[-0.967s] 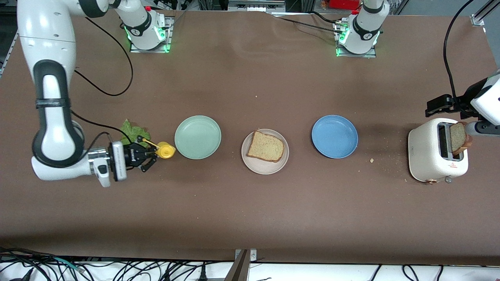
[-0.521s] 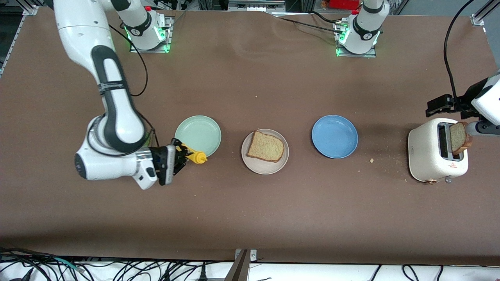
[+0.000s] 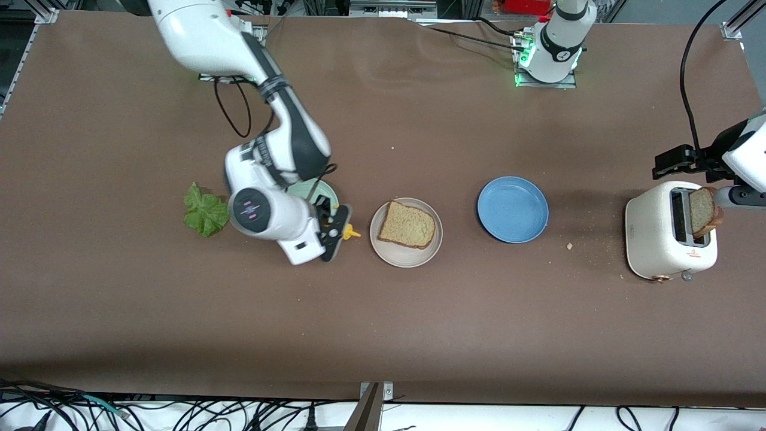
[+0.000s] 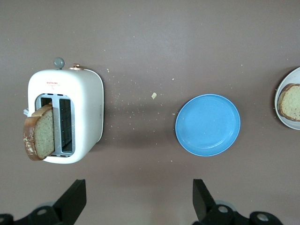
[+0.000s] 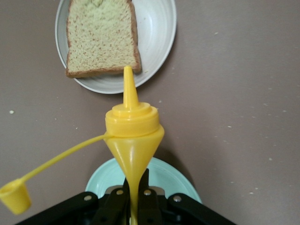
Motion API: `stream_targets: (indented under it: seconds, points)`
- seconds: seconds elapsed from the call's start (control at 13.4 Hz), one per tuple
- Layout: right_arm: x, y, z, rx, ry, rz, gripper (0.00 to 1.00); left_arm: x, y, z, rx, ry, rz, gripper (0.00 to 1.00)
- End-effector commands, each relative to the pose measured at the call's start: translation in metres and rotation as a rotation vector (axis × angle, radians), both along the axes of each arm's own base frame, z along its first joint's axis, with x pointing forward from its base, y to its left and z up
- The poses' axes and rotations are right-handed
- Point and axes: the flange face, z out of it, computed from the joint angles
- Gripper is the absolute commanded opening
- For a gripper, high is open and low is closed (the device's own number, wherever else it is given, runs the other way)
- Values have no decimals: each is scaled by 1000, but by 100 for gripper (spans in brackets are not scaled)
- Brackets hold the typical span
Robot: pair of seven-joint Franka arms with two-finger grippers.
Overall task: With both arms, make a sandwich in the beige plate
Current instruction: 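Carry the yellow bottle with the right gripper toward the beige plate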
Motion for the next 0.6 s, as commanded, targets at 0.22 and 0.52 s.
stream_targets:
  seconds: [0.22,0.52]
  points:
    - [-51,63,3,-273,-106,40,0,-3,1,8,-25,0,4,100]
    - [-88,94,2,-421,-152,155,0,-4,2,8,-25,-2,6,100]
